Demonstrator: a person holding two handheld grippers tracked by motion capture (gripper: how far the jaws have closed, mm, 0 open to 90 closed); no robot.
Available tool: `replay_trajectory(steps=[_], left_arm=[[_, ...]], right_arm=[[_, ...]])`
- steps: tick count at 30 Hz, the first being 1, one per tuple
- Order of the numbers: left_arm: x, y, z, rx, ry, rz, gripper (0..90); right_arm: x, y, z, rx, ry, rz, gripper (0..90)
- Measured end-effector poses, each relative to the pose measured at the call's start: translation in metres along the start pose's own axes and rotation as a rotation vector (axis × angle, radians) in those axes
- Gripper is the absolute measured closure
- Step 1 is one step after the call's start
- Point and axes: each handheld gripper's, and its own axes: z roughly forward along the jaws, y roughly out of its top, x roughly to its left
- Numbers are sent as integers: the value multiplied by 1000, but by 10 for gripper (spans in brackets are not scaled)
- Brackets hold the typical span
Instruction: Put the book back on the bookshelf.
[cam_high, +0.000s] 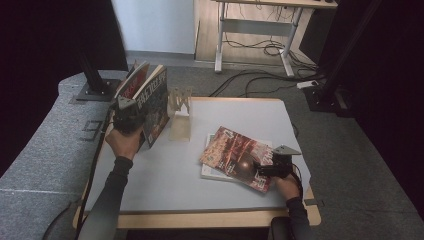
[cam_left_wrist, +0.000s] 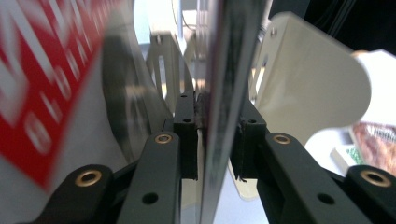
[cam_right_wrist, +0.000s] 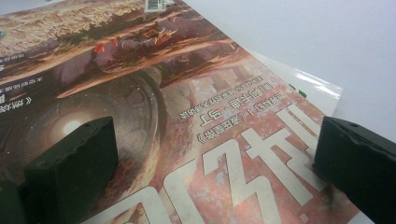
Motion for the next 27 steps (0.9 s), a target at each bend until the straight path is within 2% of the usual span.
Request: replay_trajectory(steps=[2,5,20,27], left_arm=[[-1,-9,1,5,-5,-11,755],[-1,-16,3,2,6,-4,805],[4,-10,18,-21,39,-38,819],[4,-12,19,-15,40,-36,768]], right_arm=[[0,0,0,0,0,0,0],[0,0,0,1,0,2,0],[0,0,0,-1,0,-1,0],[0,0,0,-1,0,-1,0]])
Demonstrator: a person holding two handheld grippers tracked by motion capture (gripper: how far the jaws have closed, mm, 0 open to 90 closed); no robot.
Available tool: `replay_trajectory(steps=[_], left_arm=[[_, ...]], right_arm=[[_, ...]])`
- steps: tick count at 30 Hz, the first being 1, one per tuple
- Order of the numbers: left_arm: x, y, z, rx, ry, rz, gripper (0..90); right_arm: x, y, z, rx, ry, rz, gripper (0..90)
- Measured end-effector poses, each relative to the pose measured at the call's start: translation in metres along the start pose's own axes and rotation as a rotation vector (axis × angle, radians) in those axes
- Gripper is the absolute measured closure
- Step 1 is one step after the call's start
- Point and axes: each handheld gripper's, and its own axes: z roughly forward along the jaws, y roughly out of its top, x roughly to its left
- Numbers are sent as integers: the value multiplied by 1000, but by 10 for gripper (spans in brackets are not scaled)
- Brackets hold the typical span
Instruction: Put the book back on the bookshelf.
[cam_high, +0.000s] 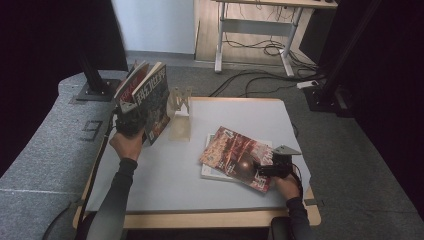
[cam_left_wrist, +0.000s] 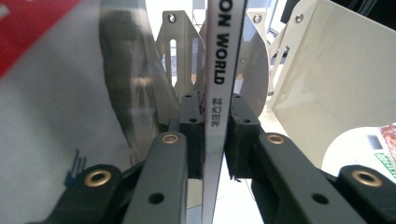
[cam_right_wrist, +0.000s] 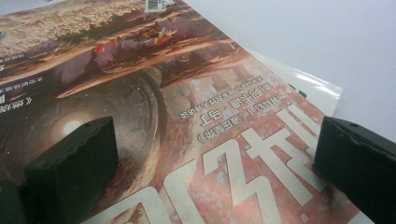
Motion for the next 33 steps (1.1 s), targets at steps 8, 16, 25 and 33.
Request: replay_trajectory(steps=[8,16,25,33], left_arm=[[-4,-3,-2,19,-23,30,638],[-7,-7,-12,-3,-52,31,574],[-7,-16,-24,-4,-120,55,441],[-5,-23,-32,36,-235,48,298]], right_arm=[[0,0,0,1,0,1,0],[0,0,0,1,0,2,0],[0,0,0,0,0,-1,0],[0,0,0,-1,0,-2,0]])
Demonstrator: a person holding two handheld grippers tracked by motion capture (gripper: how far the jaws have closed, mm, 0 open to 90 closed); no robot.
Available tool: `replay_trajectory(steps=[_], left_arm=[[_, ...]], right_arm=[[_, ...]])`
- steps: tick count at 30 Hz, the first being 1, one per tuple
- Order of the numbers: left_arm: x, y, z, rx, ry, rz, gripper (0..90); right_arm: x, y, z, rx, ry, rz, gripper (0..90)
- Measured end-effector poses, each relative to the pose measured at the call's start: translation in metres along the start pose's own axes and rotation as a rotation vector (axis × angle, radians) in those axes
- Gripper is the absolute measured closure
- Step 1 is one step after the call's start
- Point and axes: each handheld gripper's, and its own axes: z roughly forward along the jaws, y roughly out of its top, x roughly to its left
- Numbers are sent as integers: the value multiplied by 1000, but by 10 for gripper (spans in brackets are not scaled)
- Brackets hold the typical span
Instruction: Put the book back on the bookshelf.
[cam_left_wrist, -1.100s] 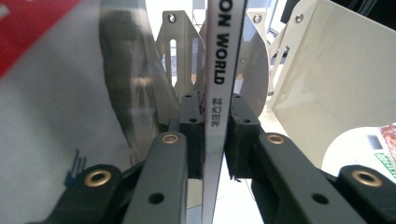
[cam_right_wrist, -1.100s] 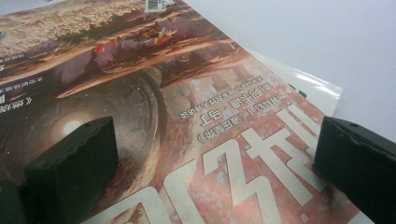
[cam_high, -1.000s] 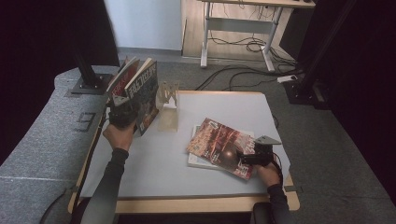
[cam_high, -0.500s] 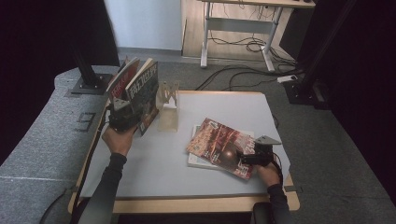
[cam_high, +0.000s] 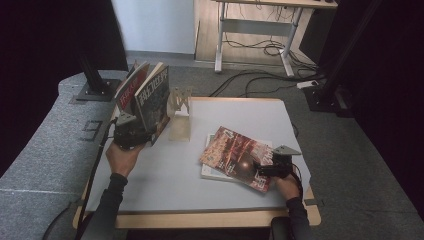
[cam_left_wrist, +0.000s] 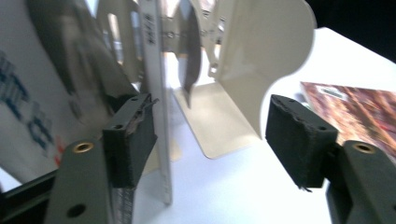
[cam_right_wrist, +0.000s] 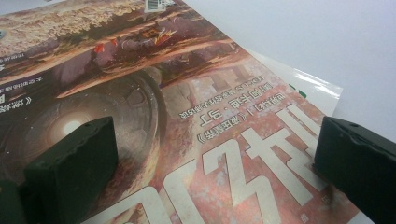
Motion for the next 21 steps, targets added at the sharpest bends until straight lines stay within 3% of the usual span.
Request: replay_trajectory(steps=[9,12,17,21], left_arm=[[-13,-9,-7,65,-87,42,154],[-22,-13,-8,84,-114,84,128],[-36,-22,-1,121,-168,133,7],[-47,-34,9,158,-199,179,0]], right_arm=[[0,0,0,0,0,0,0],[0,0,0,0,0,1,0],[0,0,0,0,-1,1,0],[0,0,0,-1,-1,1,0]])
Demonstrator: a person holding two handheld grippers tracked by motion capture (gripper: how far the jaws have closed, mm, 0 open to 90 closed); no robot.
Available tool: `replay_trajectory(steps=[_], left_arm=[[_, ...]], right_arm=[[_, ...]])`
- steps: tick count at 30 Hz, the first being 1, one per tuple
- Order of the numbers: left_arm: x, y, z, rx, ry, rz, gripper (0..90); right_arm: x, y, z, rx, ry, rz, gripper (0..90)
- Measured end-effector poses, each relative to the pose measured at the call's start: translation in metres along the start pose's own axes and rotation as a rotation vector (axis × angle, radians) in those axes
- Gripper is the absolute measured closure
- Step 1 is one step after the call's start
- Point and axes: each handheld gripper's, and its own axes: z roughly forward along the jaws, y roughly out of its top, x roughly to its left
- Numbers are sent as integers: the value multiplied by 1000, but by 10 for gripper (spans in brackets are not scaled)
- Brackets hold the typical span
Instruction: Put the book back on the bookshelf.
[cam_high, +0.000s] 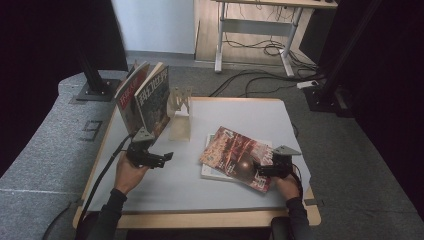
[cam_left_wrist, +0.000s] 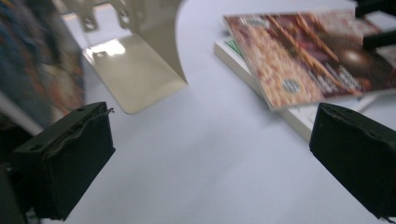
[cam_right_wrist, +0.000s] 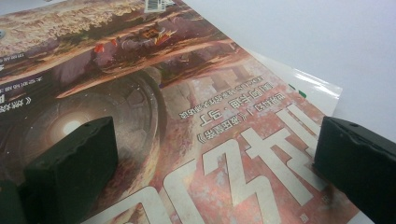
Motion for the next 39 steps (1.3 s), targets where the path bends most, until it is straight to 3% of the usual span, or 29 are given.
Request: replay_trajectory(steps=[6,11,22,29,39], left_arm=[[-12,-13,22,65,-38,49,0],[-17,-25,36,84,-68,43,0],[-22,-52,65,175,-50,69,0],[-25,-52,68,203,-19,86,0],[-25,-52,68,205,-21,84,0]], right_arm=[[0,0,0,-1,0,0,0],[0,0,0,0,0,1,0],[0,0,0,0,0,3,0],[0,0,0,0,1,3,0],[0,0,0,-1,1,2,0]])
